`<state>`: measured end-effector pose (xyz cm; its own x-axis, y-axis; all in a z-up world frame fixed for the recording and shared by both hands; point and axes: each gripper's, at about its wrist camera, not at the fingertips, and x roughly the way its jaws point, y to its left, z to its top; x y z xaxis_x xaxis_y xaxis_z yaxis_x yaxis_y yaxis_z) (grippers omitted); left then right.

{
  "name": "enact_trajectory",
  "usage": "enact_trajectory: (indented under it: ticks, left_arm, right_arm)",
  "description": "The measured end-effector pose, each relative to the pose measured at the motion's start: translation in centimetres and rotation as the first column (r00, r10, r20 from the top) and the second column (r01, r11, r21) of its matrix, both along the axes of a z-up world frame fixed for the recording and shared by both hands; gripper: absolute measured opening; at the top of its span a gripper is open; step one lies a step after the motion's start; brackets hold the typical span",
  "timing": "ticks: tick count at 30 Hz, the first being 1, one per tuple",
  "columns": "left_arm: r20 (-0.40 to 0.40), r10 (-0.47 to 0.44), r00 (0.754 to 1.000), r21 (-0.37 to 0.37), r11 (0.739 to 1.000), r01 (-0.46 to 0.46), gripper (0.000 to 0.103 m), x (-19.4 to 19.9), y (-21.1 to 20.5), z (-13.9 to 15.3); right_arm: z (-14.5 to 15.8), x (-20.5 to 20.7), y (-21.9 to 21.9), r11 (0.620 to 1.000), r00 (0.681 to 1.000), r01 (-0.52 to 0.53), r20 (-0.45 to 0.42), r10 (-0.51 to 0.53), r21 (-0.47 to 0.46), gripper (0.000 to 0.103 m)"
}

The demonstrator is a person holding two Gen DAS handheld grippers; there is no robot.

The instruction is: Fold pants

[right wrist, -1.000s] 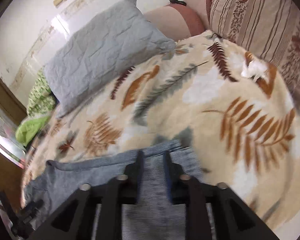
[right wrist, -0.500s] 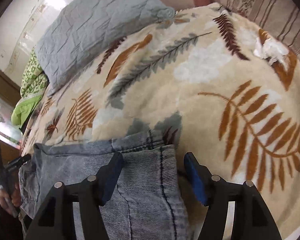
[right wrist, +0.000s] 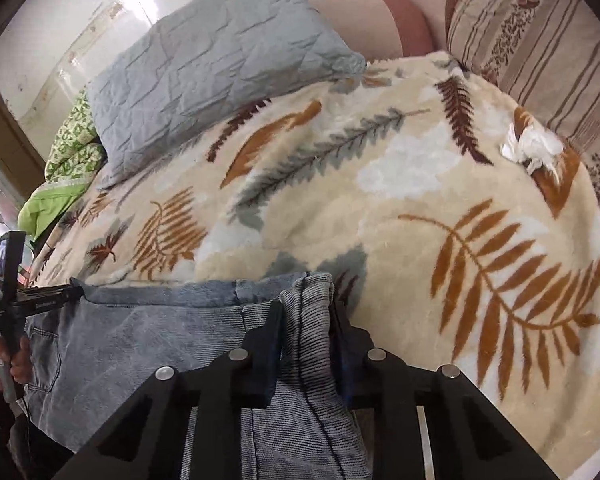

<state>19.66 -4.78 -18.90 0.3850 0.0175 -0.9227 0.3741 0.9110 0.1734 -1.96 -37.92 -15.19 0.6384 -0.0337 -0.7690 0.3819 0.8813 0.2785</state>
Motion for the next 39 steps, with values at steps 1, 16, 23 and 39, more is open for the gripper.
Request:
enact_trajectory:
  ticks: [1, 16, 23, 39]
  left_arm:
    - [-0.002, 0.012, 1.000, -0.007, 1.000, -0.012, 0.016, 0.1, 0.1, 0.3]
    - [0.036, 0.104, 0.994, -0.010, 0.995, -0.104, 0.007, 1.7, -0.2, 3.0]
    - [0.040, 0.133, 0.990, -0.056, 0.990, -0.131, 0.021, 0.1, 0.9, 4.5]
    - [0.247, -0.129, 0.960, -0.242, 0.951, 0.190, 0.080, -13.0, -2.4, 12.4]
  right_arm:
    - [0.4, 0.0, 0.0, 1.000, 1.000, 0.002, 0.022, -0.002, -0.008, 0.024]
    - [0.3, 2.4, -1.7, 0.998, 0.997, 0.060, 0.039, -0.060, 0.010, 0.016]
    - [-0.4, 0.4, -4.3, 0.972, 0.989, 0.140, 0.022, -0.147, 0.189, 0.019]
    - [1.2, -5.4, -5.0, 0.935, 0.969, 0.117, 0.168, -0.182, 0.336, 0.019]
